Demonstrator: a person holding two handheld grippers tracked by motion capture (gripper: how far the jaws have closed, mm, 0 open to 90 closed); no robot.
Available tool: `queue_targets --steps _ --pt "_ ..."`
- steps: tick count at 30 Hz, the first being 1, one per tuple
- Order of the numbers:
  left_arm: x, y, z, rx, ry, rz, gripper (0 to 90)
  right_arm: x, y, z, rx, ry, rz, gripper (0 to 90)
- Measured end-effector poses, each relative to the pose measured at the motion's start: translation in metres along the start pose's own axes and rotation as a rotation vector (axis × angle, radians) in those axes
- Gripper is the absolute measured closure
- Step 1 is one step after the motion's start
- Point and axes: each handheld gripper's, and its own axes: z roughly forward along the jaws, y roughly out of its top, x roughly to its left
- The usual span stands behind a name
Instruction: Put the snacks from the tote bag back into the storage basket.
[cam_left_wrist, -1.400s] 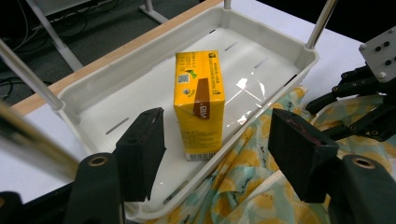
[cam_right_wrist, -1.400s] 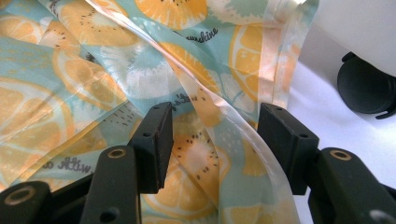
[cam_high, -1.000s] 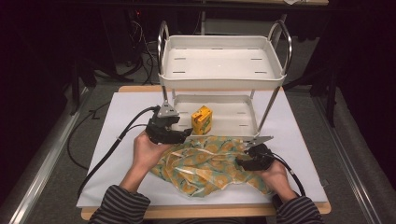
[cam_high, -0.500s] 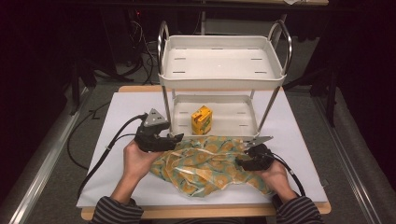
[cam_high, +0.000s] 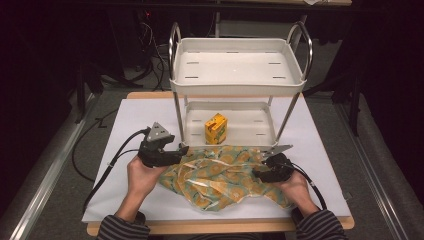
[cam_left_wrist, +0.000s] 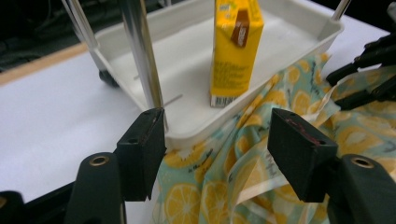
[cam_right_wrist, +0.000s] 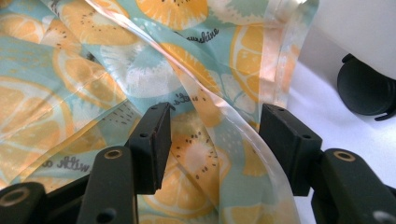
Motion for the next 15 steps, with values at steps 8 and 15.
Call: queue_targets --steps 8,15 --pt "0.009 -0.01 -0.002 0.004 0.02 0.0 37.1 0.001 0.001 -0.01 -0.042 -0.032 -0.002 46.0" --pt "0.031 -0.017 0.001 -0.009 0.069 -0.017 37.3 -0.002 0.0 -0.029 -0.114 -0.084 0.006 52.0"
